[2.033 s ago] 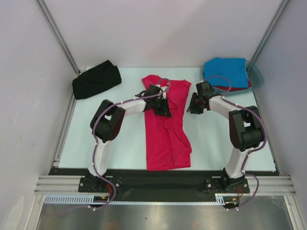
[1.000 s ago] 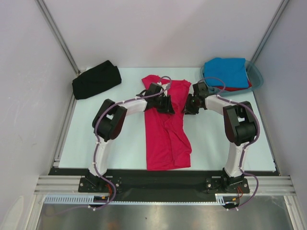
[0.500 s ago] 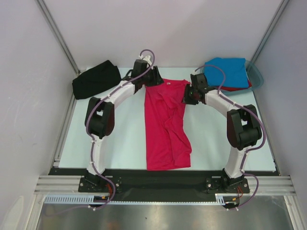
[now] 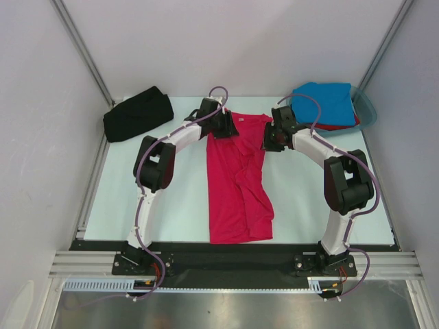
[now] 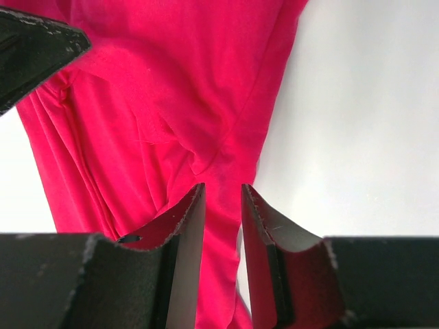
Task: Fold and stack the t-shirts
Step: Fold the tshirt
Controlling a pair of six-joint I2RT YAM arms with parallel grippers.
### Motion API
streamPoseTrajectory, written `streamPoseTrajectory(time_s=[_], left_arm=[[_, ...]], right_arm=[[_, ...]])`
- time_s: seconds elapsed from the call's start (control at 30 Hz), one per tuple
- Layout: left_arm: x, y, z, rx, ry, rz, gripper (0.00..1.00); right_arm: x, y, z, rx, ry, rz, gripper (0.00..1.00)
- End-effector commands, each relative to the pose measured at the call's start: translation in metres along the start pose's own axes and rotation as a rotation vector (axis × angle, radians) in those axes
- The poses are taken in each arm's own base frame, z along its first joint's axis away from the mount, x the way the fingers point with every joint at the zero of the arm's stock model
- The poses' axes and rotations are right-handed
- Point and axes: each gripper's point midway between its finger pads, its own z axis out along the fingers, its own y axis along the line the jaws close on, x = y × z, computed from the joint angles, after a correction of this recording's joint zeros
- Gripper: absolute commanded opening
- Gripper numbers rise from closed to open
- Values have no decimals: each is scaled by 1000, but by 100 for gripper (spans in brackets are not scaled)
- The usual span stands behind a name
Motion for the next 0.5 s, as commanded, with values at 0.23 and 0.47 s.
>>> streamPoseTrajectory(time_s=[0.23,0.47], left_arm=[[-33,-2,-12,-39,-81,6,54],[-33,6,-19,-96,-88,6,55]], right_arm=[[-12,6,-9,-4,-32,-14,33],[-9,7,-7,-8,-23,-10,33]])
